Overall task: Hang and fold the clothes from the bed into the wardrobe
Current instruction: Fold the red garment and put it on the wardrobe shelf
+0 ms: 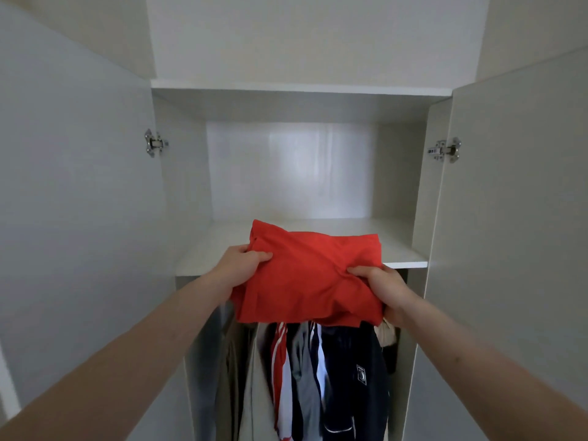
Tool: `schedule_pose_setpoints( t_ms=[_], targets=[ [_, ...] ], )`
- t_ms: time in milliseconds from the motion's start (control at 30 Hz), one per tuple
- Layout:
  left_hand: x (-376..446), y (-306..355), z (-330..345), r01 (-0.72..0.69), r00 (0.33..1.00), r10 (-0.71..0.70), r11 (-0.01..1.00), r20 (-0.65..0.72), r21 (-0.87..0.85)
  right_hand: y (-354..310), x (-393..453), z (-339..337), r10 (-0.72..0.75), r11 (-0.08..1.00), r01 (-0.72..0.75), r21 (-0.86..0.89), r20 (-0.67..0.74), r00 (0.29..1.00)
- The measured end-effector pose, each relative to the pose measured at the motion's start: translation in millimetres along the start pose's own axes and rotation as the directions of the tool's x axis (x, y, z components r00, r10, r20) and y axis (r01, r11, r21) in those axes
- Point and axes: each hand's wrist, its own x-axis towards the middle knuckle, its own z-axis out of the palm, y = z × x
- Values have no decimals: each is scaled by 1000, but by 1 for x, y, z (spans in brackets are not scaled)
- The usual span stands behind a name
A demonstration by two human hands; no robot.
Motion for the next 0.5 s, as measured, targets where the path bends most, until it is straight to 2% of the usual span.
schedule_pose_setpoints(
  t_ms=[267, 500],
  targets=[
    [106, 6, -4, 57, 991, -45, 994, -126, 95, -25, 117, 35, 68, 995, -62, -75, 79, 995],
    [189, 2, -17, 83, 986, -53, 978, -157, 193, -24, 203, 69, 126, 989, -117, -91, 93, 988]
  ],
)
